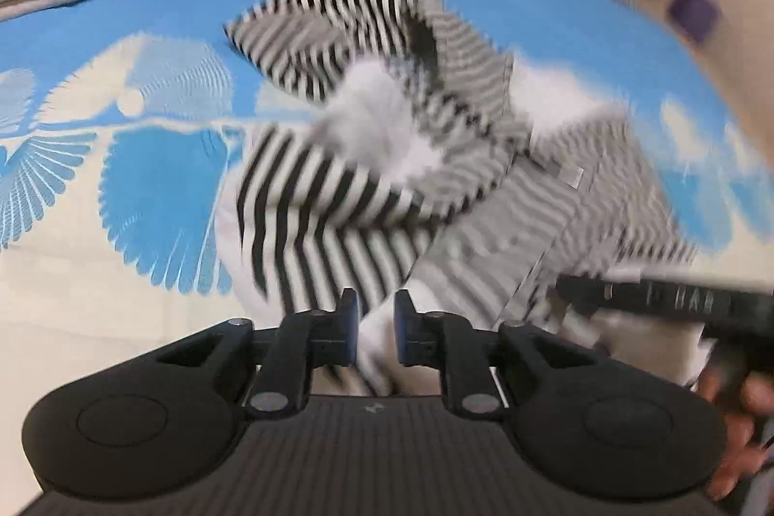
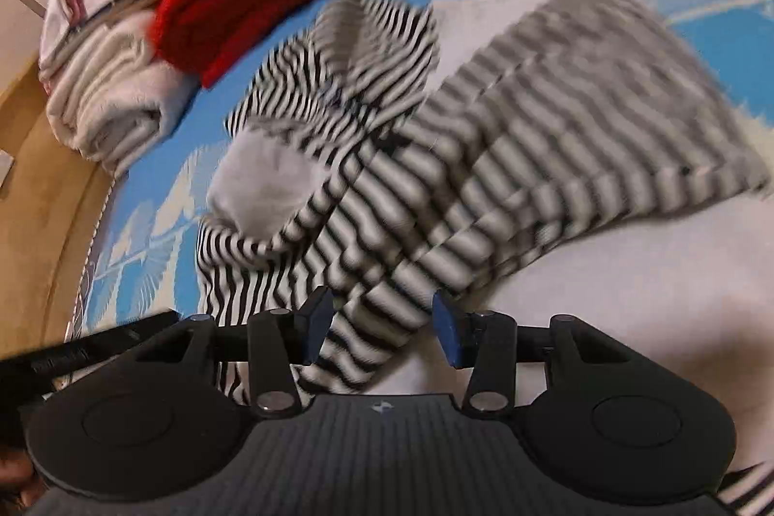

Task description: Fold small clothes

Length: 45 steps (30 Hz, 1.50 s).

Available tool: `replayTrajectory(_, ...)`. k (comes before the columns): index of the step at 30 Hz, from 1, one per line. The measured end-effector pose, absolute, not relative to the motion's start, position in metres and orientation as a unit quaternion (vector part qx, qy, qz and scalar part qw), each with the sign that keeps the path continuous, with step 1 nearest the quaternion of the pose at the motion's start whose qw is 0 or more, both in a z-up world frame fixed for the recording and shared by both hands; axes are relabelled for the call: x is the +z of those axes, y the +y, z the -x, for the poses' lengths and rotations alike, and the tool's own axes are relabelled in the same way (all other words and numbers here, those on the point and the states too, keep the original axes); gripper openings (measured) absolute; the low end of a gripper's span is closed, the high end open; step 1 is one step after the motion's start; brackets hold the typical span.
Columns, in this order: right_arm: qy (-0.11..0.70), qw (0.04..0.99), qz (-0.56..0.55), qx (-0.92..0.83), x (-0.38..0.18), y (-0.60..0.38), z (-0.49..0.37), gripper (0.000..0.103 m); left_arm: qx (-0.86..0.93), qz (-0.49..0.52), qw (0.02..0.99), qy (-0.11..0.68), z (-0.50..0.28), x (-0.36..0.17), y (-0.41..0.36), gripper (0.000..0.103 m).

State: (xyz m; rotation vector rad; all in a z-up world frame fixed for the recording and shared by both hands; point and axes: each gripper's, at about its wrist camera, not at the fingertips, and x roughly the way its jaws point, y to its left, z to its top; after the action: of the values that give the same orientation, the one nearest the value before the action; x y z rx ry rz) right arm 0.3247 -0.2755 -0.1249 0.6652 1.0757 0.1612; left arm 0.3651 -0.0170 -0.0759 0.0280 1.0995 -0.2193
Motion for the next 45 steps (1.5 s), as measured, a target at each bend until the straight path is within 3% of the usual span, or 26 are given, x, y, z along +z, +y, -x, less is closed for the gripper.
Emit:
replayTrajectory(1,0.509,0.800,-0.309,0.075,-0.130,-0.270,-0.327,0.048,-0.105,-0.035,0.832,0.544,-0.367,-0.087,-0.019,0.053)
replayTrajectory(2,0.517,0.797,-0.304,0.073,-0.134,-0.266,-0.330,0.048,-0.101,-0.058,0.815,0.567,-0.369,-0.101,-0.018,0.062)
replayTrajectory(4,0.522,0.798,-0.294,0.069,-0.141,-0.262,-0.336,0.047,-0.096,-0.089,0.803,0.582,-0.367,-0.121,-0.021,0.066)
replayTrajectory(6,0.518,0.799,-0.296,0.072,-0.143,-0.261,-0.340,0.020,-0.107,-0.098,0.797,0.586,-0.364,-0.127,-0.021,0.064)
replayTrajectory(7,0.516,0.800,-0.298,0.072,-0.143,-0.263,-0.342,0.008,-0.111,-0.100,0.799,0.582,-0.363,-0.127,-0.020,0.053)
replayTrajectory(9,0.510,0.800,-0.306,0.080,-0.140,-0.267,-0.342,0.007,-0.104,-0.103,0.802,0.579,-0.367,-0.124,-0.014,0.020)
replayTrajectory(13,0.508,0.797,-0.309,0.105,-0.130,-0.272,-0.334,0.003,-0.092,-0.116,0.811,0.566,-0.369,-0.117,0.005,0.012)
replayTrajectory(16,0.525,0.780,-0.301,0.160,-0.121,-0.275,-0.330,0.009,-0.028,-0.126,0.825,0.550,-0.375,-0.107,0.031,0.009)
replayTrajectory(18,0.518,0.797,-0.267,0.159,-0.107,-0.287,-0.323,0.010,-0.014,-0.084,0.827,0.556,-0.377,-0.102,0.053,0.017)
replayTrajectory(20,0.495,0.831,-0.218,0.130,-0.088,-0.311,-0.314,0.020,-0.029,-0.055,0.831,0.554,-0.372,-0.090,0.060,0.026)
replayTrajectory(23,0.473,0.865,-0.143,0.083,-0.072,-0.351,-0.293,0.048,-0.069,-0.027,0.842,0.535,-0.352,-0.065,0.063,0.031)
replayTrajectory(27,0.494,0.862,-0.113,0.032,-0.077,-0.406,-0.247,0.051,-0.098,0.017,0.829,0.550,-0.319,-0.049,0.062,0.047)
replayTrajectory(29,0.511,0.851,-0.119,0.015,-0.082,-0.428,-0.224,0.051,-0.107,0.015,0.819,0.564,-0.294,-0.042,0.060,0.048)
replayTrajectory(33,0.530,0.841,-0.109,0.001,-0.089,-0.448,-0.174,0.060,-0.135,0.009,0.806,0.576,-0.236,-0.041,0.062,0.078)
replayTrajectory(36,0.552,0.827,-0.112,-0.004,-0.103,-0.456,-0.148,0.060,-0.128,0.002,0.783,0.609,-0.205,-0.068,0.069,0.078)
replayTrajectory(42,0.571,0.814,-0.104,-0.006,-0.117,-0.466,-0.108,0.057,-0.130,-0.014,0.760,0.636,-0.183,-0.097,0.073,0.073)
replayTrajectory(44,0.566,0.816,-0.113,0.003,-0.112,-0.465,-0.103,0.028,-0.131,-0.025,0.760,0.636,-0.181,-0.103,0.075,0.047)
replayTrajectory(45,0.564,0.819,-0.109,0.003,-0.108,-0.463,-0.101,0.020,-0.134,-0.029,0.759,0.636,-0.181,-0.104,0.076,0.016)
